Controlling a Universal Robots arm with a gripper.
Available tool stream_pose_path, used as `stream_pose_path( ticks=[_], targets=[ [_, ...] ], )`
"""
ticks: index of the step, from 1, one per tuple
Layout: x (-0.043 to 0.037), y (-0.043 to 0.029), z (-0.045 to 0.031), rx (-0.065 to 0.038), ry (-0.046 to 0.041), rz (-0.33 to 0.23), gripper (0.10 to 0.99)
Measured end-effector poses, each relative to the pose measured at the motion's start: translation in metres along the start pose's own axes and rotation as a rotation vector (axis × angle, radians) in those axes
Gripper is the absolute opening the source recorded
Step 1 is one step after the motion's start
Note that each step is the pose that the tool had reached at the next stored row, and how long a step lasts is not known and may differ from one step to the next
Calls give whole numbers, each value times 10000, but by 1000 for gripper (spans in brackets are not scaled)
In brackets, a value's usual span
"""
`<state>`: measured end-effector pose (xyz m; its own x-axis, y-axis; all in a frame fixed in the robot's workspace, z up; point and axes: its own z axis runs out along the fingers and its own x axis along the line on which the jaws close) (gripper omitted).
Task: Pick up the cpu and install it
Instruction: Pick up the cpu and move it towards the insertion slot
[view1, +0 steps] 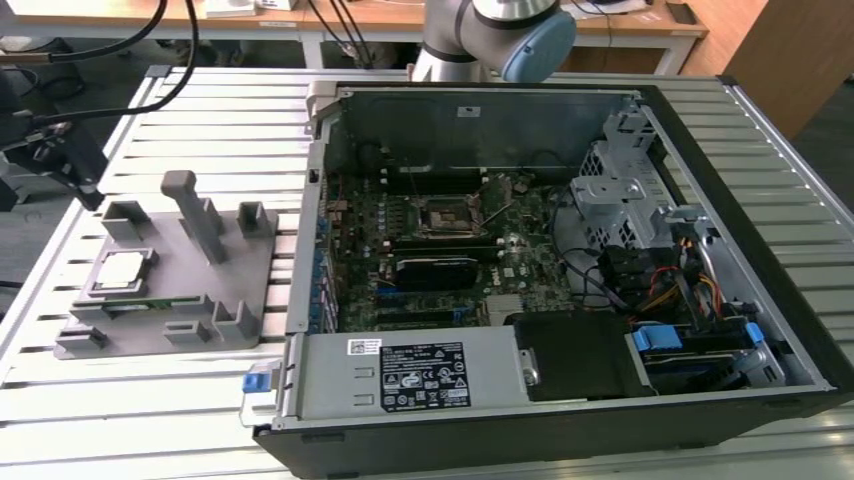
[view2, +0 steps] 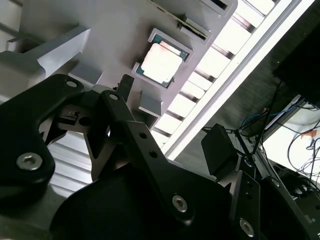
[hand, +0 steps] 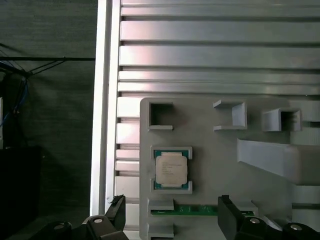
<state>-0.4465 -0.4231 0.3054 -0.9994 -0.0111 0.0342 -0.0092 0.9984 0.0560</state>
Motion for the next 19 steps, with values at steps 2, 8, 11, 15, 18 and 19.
stream_pose_path(
  ticks=[2, 8, 11, 15, 18, 19],
  targets=[
    [0, -1, 8, 3, 6, -109, 820],
    [-6, -3, 52, 11, 20, -359, 820],
    [-10, -4, 71, 7, 24, -422, 820],
    [-19, -6, 99, 9, 29, -497, 820],
    [-23, -7, 122, 10, 31, -512, 820],
    [-23, -7, 127, 11, 31, -512, 820]
  ],
)
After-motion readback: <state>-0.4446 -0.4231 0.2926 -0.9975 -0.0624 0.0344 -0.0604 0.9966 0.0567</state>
